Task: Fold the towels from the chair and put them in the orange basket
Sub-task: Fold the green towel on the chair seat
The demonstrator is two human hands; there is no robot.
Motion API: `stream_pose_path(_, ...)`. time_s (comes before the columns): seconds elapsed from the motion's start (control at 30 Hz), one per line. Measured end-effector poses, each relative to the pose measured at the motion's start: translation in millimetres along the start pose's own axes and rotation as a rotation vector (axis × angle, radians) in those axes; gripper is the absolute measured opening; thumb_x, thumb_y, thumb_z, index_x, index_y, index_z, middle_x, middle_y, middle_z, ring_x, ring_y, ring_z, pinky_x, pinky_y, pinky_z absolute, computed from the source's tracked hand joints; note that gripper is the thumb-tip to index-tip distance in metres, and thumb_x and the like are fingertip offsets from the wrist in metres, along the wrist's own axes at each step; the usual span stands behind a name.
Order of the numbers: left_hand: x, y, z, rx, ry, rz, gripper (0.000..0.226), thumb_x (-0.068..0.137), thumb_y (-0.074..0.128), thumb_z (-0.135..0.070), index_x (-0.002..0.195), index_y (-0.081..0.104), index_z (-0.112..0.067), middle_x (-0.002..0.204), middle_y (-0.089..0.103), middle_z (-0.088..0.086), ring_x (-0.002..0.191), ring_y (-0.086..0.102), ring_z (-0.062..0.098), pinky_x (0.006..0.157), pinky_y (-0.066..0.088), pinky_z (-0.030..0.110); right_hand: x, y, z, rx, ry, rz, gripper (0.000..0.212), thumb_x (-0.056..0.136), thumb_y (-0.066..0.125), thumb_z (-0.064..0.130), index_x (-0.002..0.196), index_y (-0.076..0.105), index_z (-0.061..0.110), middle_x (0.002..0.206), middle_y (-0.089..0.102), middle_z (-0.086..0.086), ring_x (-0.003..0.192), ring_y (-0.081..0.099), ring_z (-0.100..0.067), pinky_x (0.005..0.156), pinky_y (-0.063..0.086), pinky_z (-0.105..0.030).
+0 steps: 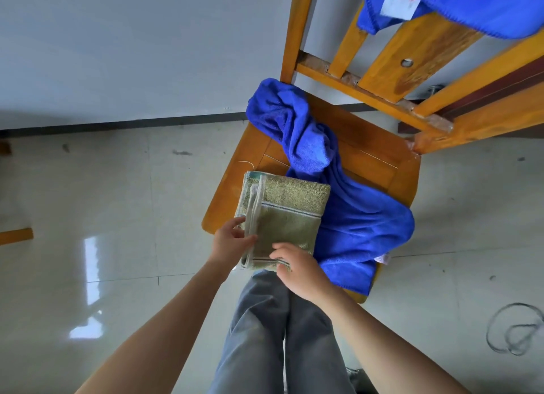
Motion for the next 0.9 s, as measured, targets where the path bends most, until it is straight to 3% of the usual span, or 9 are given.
stream_pose_path(0.13, -5, -16, -18, 0.032, 0.127, -0.151, 0.035, 0.086, 0.056, -0.001, 0.119, 0.06, -0.01, 0.086, 0.06, 0.001, 0.081, 0.055, 0.02, 0.073, 0.052, 0.031, -22, -29, -3, -0.152, -0.047, -0.319, 0.025, 0.075, 0.046, 0.013, 0.086, 0.069, 0.01, 0.11, 0.067, -0.009, 0.106, 0.047, -0.014, 0.07, 0.057, -0.028)
stream_pose_path(0.2, -6, -29, -16, 0.006, 0.161, -0.211, 0.034, 0.086, 0.054, 0.001, 0.117, 0.06, -0.011, 0.083, 0.058, 0.0, 0.081, 0.054, 0.02, 0.068, 0.048, 0.027, -27, -25, -4, -0.284, -0.076, -0.313, 0.021, 0.066, 0.065, 0.008, 0.087, 0.068, 0.01, 0.111, 0.066, -0.013, 0.107, 0.054, -0.023, 0.069, 0.058, -0.032)
stream_pose_path(0.27, -6, -32, -10, 0.072, 0.163, -0.204, 0.037, 0.088, 0.055, -0.003, 0.124, 0.056, -0.012, 0.09, 0.06, 0.005, 0.087, 0.057, 0.025, 0.071, 0.047, 0.028, -26, -15, -9, -0.367, -0.051, -0.235, 0.041, 0.054, 0.079, 0.009, 0.094, 0.069, 0.011, 0.116, 0.064, -0.014, 0.107, 0.062, -0.029, 0.074, 0.057, -0.036)
stream_pose_path(0.37, 0, -24, 7, 0.396, 0.129, -0.189, 0.053, 0.09, 0.058, -0.017, 0.139, 0.039, -0.013, 0.131, 0.049, 0.014, 0.12, 0.046, 0.031, 0.097, 0.042, 0.039, -17, -4, -16, -0.48, 0.024, -0.167, 0.059, 0.044, 0.086, 0.02, 0.1, 0.07, 0.016, 0.118, 0.064, -0.015, 0.107, 0.063, -0.03, 0.076, 0.056, -0.037)
stream_pose_path(0.43, -6, -14, -9, 0.693, 0.279, -0.224, 0.062, 0.086, 0.062, -0.018, 0.142, 0.035, -0.013, 0.144, 0.036, 0.016, 0.131, 0.033, 0.035, 0.106, 0.033, 0.046, -11, 1, -17, -0.518, 0.037, -0.169, 0.063, 0.04, 0.087, 0.022, 0.101, 0.07, 0.016, 0.118, 0.064, -0.016, 0.108, 0.063, -0.031, 0.079, 0.055, -0.04)
stream_pose_path(0.53, -23, 31, -23, 1.134, 0.712, -0.168, 0.082, 0.056, 0.082, -0.015, 0.13, 0.049, -0.008, 0.135, 0.051, 0.02, 0.123, 0.049, 0.04, 0.096, 0.042, 0.056, -8, 6, -20, -0.532, 0.048, -0.145, 0.066, 0.037, 0.09, 0.026, 0.099, 0.07, 0.016, 0.115, 0.065, -0.016, 0.107, 0.063, -0.032, 0.078, 0.055, -0.04)
stream_pose_path(0.63, -22, 59, -3, 1.39, 0.854, -0.023, 0.083, 0.045, 0.083, -0.023, 0.124, 0.059, -0.012, 0.132, 0.055, 0.018, 0.12, 0.054, 0.035, 0.095, 0.044, 0.05, -6, 12, -26, -0.521, 0.038, -0.104, 0.071, 0.032, 0.092, 0.027, 0.098, 0.07, 0.017, 0.114, 0.065, -0.016, 0.106, 0.063, -0.031, 0.078, 0.055, -0.041)
stream_pose_path(0.8, -11, 61, 2, 1.452, 0.924, -0.036, 0.083, 0.054, 0.075, -0.021, 0.13, 0.043, -0.017, 0.132, 0.054, 0.018, 0.119, 0.055, 0.034, 0.098, 0.046, 0.042, -5, 2, -22, -0.616, -0.101, -0.323, 0.031, 0.069, 0.055, 0.007, 0.095, 0.07, 0.017, 0.109, 0.066, -0.016, 0.106, 0.056, -0.034, 0.077, 0.056, -0.042)
stream_pose_path(0.9, -9, 59, 3, 1.435, 0.969, -0.09, 0.083, 0.056, 0.075, -0.019, 0.131, 0.039, -0.019, 0.133, 0.055, 0.015, 0.119, 0.055, 0.032, 0.101, 0.034, 0.039, -5, -1, -12, -0.635, -0.142, -0.407, 0.032, 0.071, 0.039, 0.006, 0.081, 0.069, 0.014, 0.096, 0.068, -0.015, 0.094, 0.064, -0.034, 0.069, 0.055, -0.036)
Point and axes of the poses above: each hand's wrist, its own x-axis towards the middle knuckle, its own y-axis out of the palm, z = x × y, the point moved 10 cm from there along x, towards the middle knuckle
